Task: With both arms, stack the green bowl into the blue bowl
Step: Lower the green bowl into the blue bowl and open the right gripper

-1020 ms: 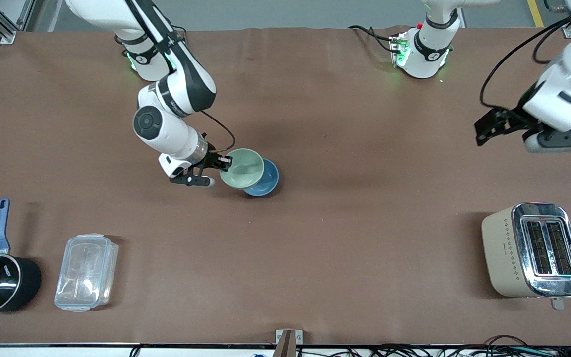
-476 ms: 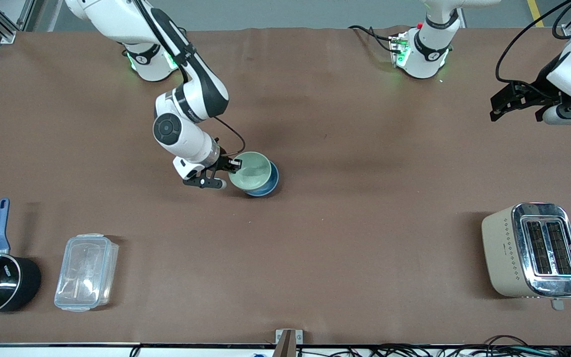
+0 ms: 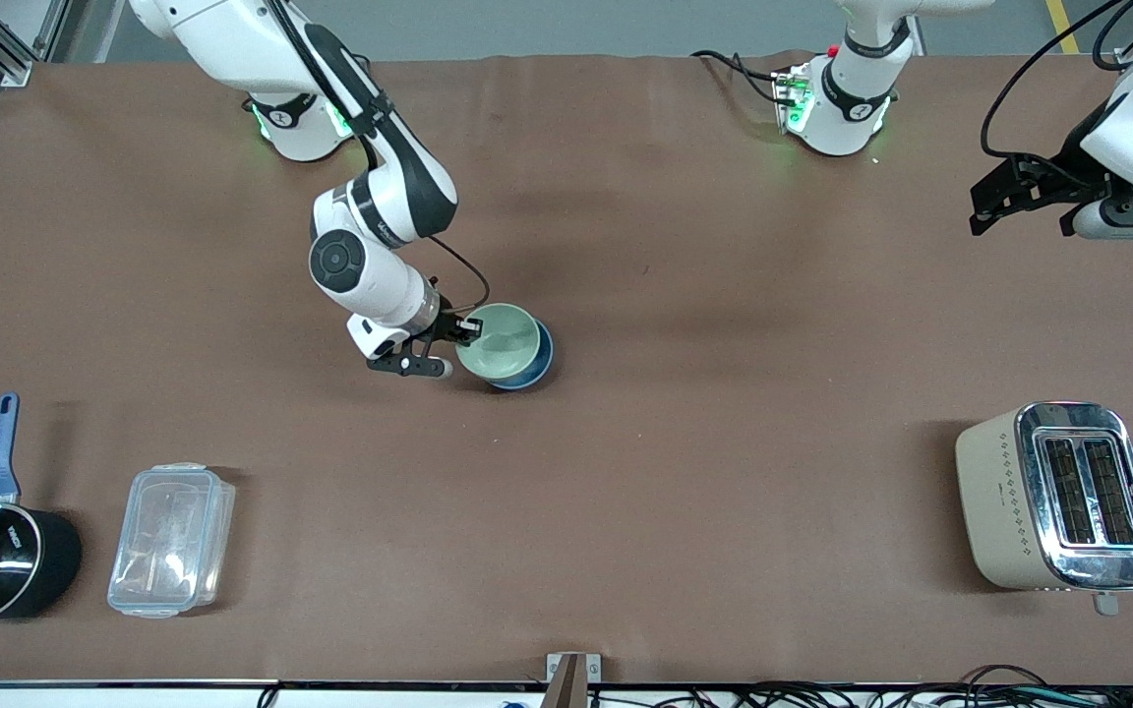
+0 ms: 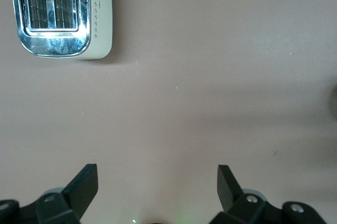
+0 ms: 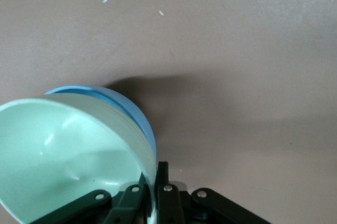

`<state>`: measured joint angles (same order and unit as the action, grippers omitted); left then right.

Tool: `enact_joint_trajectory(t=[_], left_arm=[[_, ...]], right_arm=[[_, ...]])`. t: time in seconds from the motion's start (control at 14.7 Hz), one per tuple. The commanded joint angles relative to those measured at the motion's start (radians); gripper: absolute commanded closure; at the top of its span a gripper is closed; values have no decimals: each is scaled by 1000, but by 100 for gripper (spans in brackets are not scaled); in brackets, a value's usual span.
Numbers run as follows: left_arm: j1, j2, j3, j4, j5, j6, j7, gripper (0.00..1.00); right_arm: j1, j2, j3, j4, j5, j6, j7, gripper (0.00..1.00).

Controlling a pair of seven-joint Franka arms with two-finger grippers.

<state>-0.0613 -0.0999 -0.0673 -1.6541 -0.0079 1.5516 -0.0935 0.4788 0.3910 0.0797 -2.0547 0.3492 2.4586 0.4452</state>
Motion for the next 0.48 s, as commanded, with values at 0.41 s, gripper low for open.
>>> enact_joint_trajectory(t=[0.41], left_arm=[[-6, 2, -23, -12, 34, 12, 9, 0]], right_arm=[[38, 37, -12, 51, 51, -16, 33, 94]])
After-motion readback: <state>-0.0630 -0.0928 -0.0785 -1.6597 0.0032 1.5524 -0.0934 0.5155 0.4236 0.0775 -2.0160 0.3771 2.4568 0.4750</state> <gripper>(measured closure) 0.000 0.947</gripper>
